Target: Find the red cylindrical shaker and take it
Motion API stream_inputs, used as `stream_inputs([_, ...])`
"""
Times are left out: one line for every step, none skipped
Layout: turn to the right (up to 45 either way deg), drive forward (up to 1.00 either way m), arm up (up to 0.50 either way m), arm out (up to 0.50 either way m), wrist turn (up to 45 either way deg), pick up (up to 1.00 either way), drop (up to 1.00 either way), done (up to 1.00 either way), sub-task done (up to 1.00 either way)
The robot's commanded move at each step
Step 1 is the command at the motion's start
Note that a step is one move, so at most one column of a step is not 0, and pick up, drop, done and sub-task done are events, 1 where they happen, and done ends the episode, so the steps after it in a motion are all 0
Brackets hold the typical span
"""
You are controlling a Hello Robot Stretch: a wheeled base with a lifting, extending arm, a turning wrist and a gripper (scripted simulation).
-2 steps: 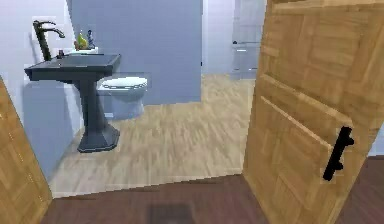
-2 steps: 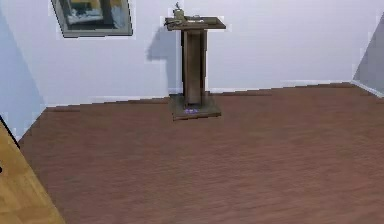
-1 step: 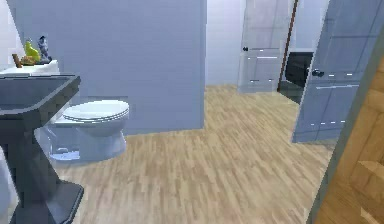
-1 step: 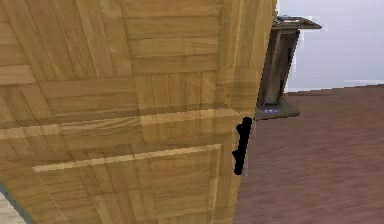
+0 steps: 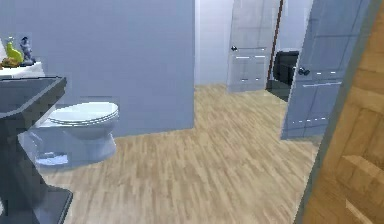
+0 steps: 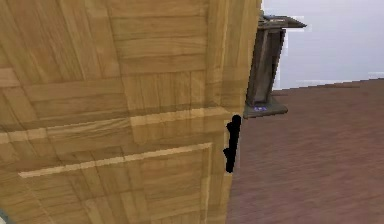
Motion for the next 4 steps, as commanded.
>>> stream_inputs([0.0,0.80,0.00,0.00,0.0,0.00,0.00,0.00,0.00])
stream_inputs([21.0,0.00,0.00,0.00,0.0,0.00,0.00,0.00,0.00])
stream_inputs([0.0,1.00,0.00,0.00,0.0,0.00,0.00,0.00,0.00])
stream_inputs([3.0,0.00,0.00,0.00,0.0,0.00,0.00,0.00,0.00])
